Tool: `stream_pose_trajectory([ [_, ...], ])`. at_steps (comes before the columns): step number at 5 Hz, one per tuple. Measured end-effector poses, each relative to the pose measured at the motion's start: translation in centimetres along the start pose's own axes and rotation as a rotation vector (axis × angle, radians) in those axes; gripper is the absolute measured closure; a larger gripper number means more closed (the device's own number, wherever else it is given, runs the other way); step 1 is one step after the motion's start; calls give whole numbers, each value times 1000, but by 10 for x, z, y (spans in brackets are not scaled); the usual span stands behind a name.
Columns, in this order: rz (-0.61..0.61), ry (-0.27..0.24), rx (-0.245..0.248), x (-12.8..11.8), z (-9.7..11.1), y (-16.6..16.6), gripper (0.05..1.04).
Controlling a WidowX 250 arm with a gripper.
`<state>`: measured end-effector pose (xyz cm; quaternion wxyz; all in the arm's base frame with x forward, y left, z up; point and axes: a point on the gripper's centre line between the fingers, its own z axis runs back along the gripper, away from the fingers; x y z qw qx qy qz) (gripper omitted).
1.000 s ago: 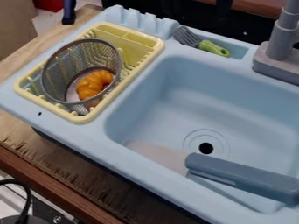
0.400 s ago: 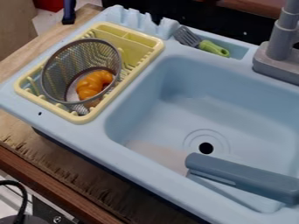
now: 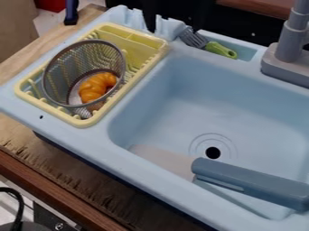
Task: Put the green spatula to the basket
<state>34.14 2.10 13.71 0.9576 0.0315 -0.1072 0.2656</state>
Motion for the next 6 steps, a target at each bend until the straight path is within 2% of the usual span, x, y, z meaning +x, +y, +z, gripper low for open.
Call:
stream_pose_trajectory([
  [1, 36, 24, -19, -1, -3, -5, 87],
  [2, 92, 73, -51, -5, -2, -13, 87],
  [3, 205, 44, -46, -3, -2, -18, 87],
  [4, 445, -38, -16, 5, 0, -18, 87],
  [5, 582, -94, 52, 14, -4, -18, 87],
  [6, 693, -64, 115, 17, -10, -19, 87],
])
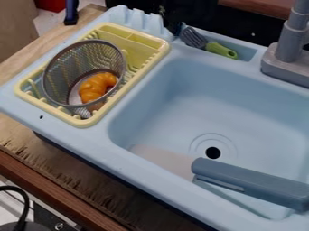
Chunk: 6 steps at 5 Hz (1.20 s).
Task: Put the green spatula to the basket
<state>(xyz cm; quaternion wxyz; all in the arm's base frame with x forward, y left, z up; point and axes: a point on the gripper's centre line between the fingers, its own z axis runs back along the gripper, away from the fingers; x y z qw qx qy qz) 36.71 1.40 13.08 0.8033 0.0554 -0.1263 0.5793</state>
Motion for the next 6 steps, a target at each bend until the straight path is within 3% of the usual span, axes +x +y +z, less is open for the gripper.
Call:
stream_pose_trajectory([
  [4, 216, 28, 40, -3, -13, 0, 87],
  [5, 261, 82, 68, -6, -16, 4, 87],
  [6, 298, 104, 53, -7, -15, 2, 87],
])
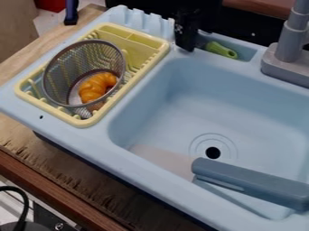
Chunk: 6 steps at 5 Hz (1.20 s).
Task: Put the green spatula to the basket
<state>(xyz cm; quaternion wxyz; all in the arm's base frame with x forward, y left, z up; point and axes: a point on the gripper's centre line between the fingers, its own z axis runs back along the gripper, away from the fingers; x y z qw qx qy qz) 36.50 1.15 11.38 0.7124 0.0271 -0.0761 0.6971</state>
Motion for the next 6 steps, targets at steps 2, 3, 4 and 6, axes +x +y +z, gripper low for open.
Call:
stream_pose_trajectory([
  [2, 18, -37, -10, 6, -1, -4, 87],
  [3, 30, -38, -6, 8, -2, -9, 87],
  [4, 35, -42, -8, 9, -4, -10, 131],
  [6, 45, -42, -10, 10, -7, -6, 514],
])
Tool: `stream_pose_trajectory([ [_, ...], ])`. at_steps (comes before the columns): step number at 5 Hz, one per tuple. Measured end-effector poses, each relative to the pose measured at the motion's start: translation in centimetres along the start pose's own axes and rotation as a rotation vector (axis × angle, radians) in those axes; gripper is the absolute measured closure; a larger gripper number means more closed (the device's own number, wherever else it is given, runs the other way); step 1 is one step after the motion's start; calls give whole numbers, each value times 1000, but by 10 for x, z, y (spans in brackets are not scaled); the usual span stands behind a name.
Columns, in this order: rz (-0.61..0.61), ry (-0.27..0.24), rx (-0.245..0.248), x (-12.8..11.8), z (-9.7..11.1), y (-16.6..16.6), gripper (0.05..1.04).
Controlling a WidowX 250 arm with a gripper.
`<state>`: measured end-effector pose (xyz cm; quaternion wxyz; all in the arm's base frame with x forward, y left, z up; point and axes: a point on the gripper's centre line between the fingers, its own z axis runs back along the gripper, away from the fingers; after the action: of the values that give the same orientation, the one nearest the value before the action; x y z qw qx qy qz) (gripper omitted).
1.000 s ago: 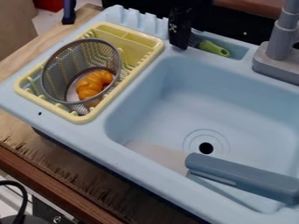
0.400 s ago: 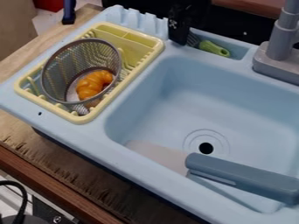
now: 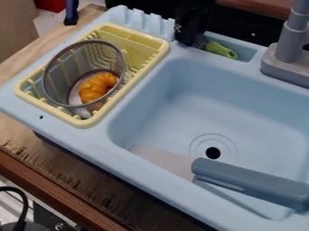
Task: Put the green spatula to the basket
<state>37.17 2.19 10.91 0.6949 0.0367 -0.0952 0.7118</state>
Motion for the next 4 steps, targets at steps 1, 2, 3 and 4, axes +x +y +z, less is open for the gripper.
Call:
stream_pose_trajectory([
  [1, 7, 1, 1, 1, 0, 0, 514],
  [2, 2, 1, 3, 1, 0, 0, 514],
  [3, -42, 28, 13, -2, 3, 1, 514],
  [4, -64, 50, 12, 0, 13, -3, 514],
])
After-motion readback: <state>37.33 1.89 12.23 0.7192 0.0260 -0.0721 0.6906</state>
